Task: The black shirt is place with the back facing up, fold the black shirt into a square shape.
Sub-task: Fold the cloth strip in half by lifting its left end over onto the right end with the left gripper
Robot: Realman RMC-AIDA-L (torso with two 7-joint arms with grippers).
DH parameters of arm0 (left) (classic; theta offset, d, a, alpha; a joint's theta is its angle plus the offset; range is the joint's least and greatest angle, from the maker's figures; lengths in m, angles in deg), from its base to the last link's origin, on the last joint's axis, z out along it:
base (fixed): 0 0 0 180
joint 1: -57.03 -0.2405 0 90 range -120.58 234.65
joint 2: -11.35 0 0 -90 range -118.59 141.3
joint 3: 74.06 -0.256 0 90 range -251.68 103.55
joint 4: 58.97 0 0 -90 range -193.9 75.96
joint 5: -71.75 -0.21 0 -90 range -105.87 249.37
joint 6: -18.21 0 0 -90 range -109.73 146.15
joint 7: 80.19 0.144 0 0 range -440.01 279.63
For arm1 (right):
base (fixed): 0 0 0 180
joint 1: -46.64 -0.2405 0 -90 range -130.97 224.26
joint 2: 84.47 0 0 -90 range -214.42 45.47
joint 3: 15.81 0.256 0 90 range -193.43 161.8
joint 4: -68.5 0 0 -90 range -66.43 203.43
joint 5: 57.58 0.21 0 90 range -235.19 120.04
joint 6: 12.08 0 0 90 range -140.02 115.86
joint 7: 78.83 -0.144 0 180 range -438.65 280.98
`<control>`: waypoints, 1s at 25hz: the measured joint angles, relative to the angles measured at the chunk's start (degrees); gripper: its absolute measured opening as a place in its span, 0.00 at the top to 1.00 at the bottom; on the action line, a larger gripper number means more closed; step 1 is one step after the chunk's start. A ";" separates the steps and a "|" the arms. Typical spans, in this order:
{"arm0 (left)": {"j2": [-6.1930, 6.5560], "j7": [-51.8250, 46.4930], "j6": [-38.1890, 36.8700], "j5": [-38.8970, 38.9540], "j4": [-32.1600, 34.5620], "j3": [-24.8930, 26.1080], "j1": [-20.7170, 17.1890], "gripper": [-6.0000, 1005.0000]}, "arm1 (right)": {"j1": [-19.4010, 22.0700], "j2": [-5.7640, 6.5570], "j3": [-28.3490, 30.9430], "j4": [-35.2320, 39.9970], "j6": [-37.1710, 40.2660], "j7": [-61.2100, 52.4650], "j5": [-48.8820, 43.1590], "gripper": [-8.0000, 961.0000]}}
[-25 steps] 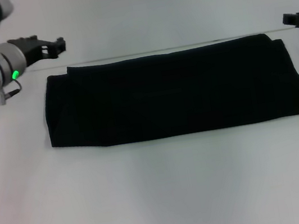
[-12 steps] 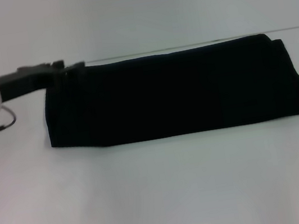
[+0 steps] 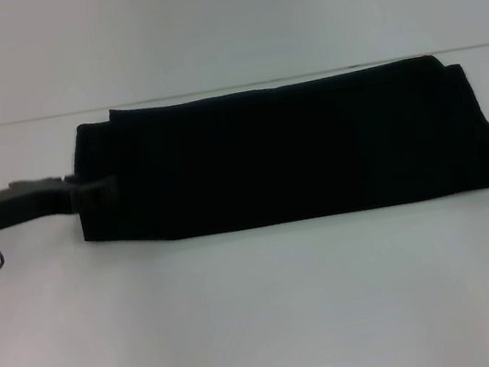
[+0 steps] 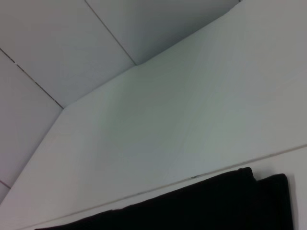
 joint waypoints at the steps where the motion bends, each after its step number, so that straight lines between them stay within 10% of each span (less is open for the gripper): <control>1: -0.02 -0.59 0.89 -1.13 -0.56 -0.07 0.04 0.37 | -0.14 0.03 0.00 0.00 -0.13 -0.17 0.00 0.26; 25: 0.37 -1.27 5.95 -6.23 -6.28 -0.80 1.29 0.39 | -1.70 0.36 -0.71 -0.32 -3.37 -1.15 0.00 0.26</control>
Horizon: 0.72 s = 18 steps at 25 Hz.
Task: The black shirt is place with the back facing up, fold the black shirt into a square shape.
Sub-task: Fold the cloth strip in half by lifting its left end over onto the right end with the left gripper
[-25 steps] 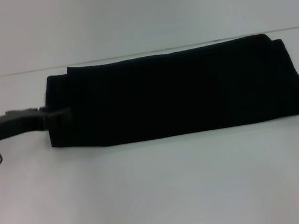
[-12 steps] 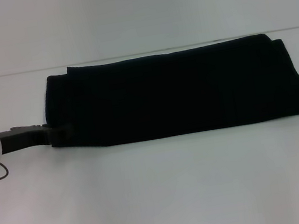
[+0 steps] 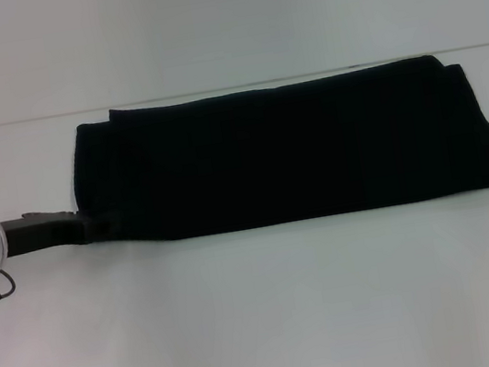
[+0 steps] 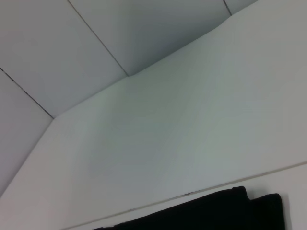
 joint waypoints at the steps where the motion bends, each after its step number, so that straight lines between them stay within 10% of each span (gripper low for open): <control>1: -0.01 0.00 0.13 -0.47 0.00 -0.51 0.06 0.41 | 0.01 0.00 0.00 -0.05 -0.03 0.00 0.00 0.26; 18: -0.32 -0.58 1.30 -0.88 0.92 -2.22 -0.02 0.96 | -1.65 -0.15 -0.09 -1.53 -2.29 -4.92 -14.73 0.27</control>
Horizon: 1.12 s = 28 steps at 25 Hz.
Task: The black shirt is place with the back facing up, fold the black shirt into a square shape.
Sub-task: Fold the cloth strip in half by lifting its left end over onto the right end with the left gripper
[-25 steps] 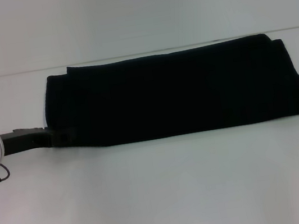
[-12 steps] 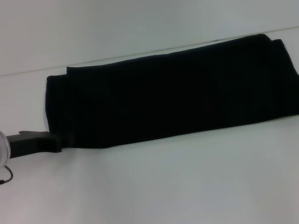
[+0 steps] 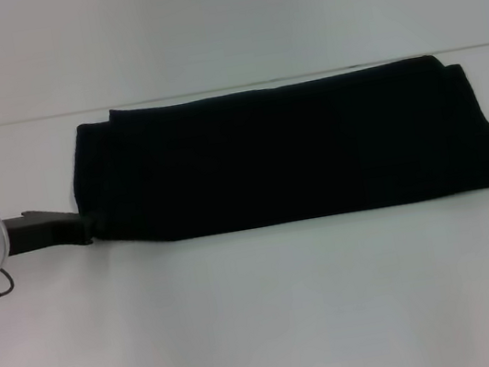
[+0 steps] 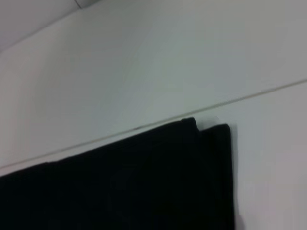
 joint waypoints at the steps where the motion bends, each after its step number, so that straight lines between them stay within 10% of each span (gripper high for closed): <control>1: -0.02 -0.02 -0.05 -0.01 0.19 0.01 -0.09 0.98 | -0.15 -0.12 0.00 -0.07 -0.09 -0.19 -0.58 0.27; 28: -0.05 -0.23 -0.25 0.15 0.50 -0.12 -0.03 0.98 | -2.81 -0.51 -0.71 -6.78 -0.61 -0.51 -3.99 0.30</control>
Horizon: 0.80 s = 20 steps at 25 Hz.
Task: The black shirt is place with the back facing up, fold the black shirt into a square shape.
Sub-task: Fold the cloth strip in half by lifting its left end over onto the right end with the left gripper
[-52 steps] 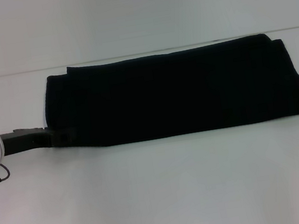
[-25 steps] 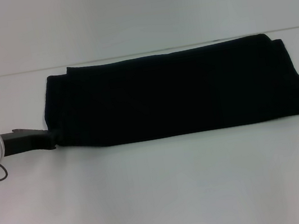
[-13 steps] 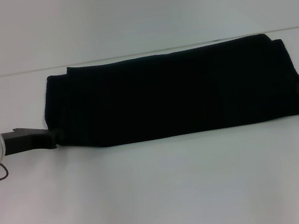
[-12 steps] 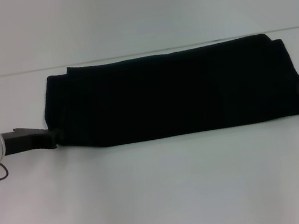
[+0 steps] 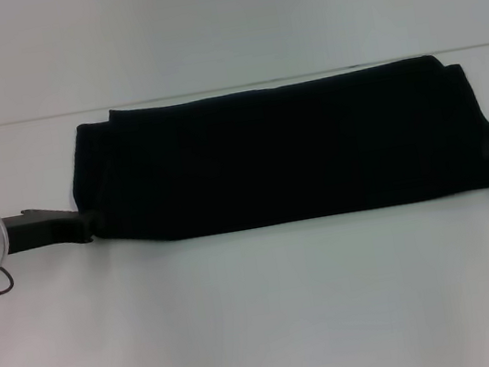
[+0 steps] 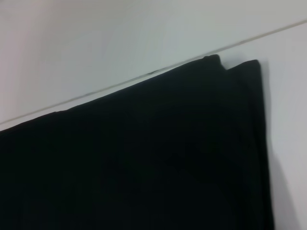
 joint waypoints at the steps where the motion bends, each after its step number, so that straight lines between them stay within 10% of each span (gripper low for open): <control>1: 0.00 0.00 0.00 0.01 0.00 -0.01 0.00 0.98 | -0.03 -0.12 -0.06 0.00 0.04 0.00 0.00 0.31; 20: 0.00 0.00 0.10 -0.07 -0.02 -0.22 0.00 0.97 | 0.41 -0.40 -0.07 0.15 -0.50 0.69 0.34 0.94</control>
